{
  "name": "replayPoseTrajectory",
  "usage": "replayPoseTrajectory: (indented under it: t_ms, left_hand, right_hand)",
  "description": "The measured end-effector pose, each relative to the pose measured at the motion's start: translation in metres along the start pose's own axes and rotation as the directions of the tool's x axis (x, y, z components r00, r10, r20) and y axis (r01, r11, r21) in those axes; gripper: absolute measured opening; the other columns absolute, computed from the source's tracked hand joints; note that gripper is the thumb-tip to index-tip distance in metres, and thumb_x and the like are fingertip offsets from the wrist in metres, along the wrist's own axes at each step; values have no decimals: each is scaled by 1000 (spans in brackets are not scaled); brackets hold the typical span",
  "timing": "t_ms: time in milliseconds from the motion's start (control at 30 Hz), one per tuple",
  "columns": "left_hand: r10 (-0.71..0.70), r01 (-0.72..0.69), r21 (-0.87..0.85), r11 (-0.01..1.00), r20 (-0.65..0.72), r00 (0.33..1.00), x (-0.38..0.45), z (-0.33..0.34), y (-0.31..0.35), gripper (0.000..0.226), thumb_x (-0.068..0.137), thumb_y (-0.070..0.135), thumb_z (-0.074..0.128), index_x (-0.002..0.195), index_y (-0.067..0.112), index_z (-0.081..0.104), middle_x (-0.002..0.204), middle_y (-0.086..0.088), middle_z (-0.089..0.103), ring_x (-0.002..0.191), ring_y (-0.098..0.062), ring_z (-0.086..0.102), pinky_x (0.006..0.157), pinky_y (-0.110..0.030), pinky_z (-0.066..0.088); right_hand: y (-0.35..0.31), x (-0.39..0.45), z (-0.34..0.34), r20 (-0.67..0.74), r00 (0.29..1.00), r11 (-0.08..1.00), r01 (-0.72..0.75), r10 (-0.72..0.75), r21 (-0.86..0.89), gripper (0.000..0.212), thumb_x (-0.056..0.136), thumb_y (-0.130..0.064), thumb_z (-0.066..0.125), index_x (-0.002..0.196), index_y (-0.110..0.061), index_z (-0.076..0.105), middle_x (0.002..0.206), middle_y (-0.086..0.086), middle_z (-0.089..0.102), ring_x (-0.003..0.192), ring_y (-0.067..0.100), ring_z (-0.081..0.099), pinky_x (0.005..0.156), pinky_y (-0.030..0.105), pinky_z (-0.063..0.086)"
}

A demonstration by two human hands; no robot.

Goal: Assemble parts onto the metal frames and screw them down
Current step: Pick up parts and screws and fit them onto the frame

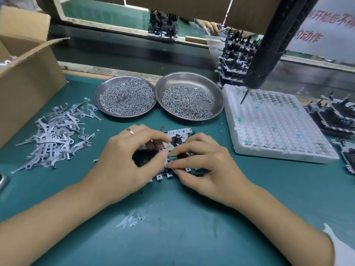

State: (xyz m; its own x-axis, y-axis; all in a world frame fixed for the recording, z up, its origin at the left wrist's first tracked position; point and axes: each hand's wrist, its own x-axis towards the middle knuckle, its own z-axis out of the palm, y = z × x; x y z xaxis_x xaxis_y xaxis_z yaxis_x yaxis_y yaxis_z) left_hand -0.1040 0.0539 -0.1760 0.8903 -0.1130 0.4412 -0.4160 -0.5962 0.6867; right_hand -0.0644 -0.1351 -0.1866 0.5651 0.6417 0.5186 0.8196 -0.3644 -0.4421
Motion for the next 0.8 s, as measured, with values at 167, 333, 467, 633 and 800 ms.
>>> replayPoseTrajectory:
  t_ms: [167,333,467,633,800]
  left_hand:
    - [41,-63,190,980,119,992,-8,8,2,38,69,40,56,102,21,62,89,18,55,85,-6,52,84,-31,40]
    - [17,-33,191,981,87,996,-9,9,3,35,70,39,57,101,23,61,85,16,59,83,-6,53,85,-22,37]
    - [-18,9,140,990,63,998,-10,11,4,35,70,38,63,101,23,65,85,22,61,88,-3,52,91,-19,36]
    - [-30,26,128,991,29,999,-9,13,4,23,68,28,71,89,19,72,81,19,63,83,-6,53,88,-24,39]
    - [-42,40,88,995,25,999,-9,13,5,19,68,31,71,84,21,72,78,20,63,81,-7,55,87,-27,41]
  right_hand:
    - [-3,0,-3,37,990,980,-138,135,146,16,76,-6,75,92,-9,77,93,-2,72,86,23,54,81,36,48]
    - [-5,2,-4,57,983,961,-184,176,205,15,76,-3,74,90,-7,77,94,1,72,86,19,55,81,21,43]
    - [-5,1,-6,69,977,948,-211,200,239,17,75,-3,71,91,-7,77,92,6,68,86,20,53,76,23,43]
    - [-8,1,-9,-230,962,985,-122,147,120,21,75,4,64,90,-4,75,86,11,62,79,20,57,74,22,43]
    - [-2,30,-54,-780,624,988,-145,51,-52,45,88,-11,61,128,-1,43,104,11,49,95,27,52,85,40,45]
